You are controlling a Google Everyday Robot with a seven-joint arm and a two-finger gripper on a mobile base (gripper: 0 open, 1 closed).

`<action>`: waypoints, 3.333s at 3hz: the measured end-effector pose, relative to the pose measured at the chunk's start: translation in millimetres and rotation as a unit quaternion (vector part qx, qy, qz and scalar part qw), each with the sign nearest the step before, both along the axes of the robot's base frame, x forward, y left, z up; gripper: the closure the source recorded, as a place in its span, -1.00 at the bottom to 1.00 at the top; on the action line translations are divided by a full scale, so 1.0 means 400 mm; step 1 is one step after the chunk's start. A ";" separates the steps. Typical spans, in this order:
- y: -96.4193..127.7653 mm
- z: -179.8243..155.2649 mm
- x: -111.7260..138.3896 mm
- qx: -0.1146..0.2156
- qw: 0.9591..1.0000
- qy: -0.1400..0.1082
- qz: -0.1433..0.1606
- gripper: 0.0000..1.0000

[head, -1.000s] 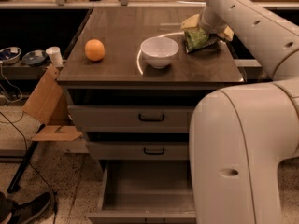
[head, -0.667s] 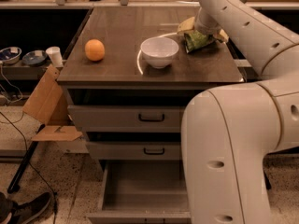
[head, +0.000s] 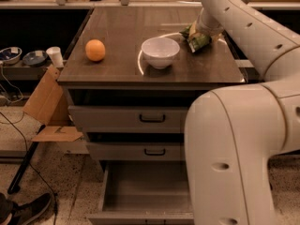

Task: Place green jalapeno chip bag into bottom drawer

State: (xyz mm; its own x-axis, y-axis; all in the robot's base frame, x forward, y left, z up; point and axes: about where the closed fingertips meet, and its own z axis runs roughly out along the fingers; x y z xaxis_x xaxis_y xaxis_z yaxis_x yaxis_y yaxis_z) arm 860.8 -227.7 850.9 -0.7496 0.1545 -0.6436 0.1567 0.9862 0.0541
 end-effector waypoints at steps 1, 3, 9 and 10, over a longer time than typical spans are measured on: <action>-0.046 0.034 -0.040 -0.009 1.000 -0.015 -0.006 0.45; -0.156 0.207 -0.259 0.005 0.995 -0.102 0.004 1.00; 0.065 0.201 -0.839 0.125 0.923 -0.081 0.354 1.00; 0.065 0.200 -0.837 0.127 0.925 -0.081 0.349 1.00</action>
Offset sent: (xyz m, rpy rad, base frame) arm -0.1398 -0.0847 0.0483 -0.0467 -0.1564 -0.0669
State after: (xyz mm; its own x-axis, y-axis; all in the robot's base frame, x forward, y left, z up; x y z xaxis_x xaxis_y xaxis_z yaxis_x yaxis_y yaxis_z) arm 525.9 -201.6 930.9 -0.6211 -0.1691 -0.7653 -0.5430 0.7969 0.2646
